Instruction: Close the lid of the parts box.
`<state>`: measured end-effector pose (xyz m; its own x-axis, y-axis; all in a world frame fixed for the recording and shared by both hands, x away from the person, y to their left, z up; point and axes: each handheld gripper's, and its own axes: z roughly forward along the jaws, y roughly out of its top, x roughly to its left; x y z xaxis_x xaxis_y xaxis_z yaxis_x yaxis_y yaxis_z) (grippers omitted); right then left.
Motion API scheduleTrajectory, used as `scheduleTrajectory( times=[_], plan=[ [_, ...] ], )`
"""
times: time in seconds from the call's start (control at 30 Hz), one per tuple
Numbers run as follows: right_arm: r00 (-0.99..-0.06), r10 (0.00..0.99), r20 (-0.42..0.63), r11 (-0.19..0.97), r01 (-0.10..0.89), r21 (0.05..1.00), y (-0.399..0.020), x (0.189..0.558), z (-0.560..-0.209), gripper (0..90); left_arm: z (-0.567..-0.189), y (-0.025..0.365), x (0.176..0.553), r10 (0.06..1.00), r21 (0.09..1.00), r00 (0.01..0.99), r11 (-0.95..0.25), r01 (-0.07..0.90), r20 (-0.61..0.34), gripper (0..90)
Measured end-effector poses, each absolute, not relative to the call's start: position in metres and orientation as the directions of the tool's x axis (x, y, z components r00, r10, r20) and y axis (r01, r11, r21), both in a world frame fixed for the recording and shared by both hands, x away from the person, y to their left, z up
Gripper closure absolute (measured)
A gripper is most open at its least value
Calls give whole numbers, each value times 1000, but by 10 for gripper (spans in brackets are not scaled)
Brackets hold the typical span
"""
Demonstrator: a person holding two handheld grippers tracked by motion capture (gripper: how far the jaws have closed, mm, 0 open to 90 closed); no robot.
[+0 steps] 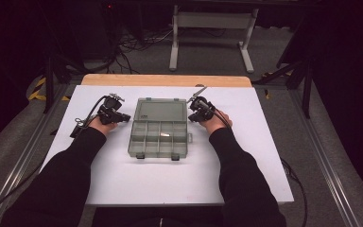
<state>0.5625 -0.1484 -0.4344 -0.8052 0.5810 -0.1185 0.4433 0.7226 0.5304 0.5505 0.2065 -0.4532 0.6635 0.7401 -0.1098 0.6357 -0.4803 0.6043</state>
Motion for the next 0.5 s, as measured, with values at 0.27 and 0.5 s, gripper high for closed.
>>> scheduleTrajectory(
  times=[0.27, 0.5],
  plan=[
    [-806, 581, -118, 724, 444, 528, -146, 563, -437, 900, -456, 204, 551, 738, 604, 665, -480, 636, -113, 900],
    [-809, 576, -119, 729, 443, 522, -144, 563, -439, 900, -457, 204, 551, 733, 612, 667, -470, 636, -130, 900]
  ],
)
